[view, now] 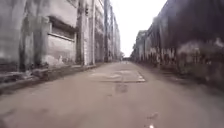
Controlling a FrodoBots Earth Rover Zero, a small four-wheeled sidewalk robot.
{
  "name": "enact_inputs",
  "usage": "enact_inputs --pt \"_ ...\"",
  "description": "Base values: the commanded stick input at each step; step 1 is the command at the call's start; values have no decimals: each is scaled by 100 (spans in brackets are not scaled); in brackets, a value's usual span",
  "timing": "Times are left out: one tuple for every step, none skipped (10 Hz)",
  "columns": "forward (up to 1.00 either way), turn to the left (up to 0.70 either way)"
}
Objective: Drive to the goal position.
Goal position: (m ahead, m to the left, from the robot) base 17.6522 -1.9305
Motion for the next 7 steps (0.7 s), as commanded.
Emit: enact_inputs --pt "100 0" --pt "100 14" --pt "100 18" --pt "100 0" --pt "100 0" --pt "100 0" --pt "100 0"
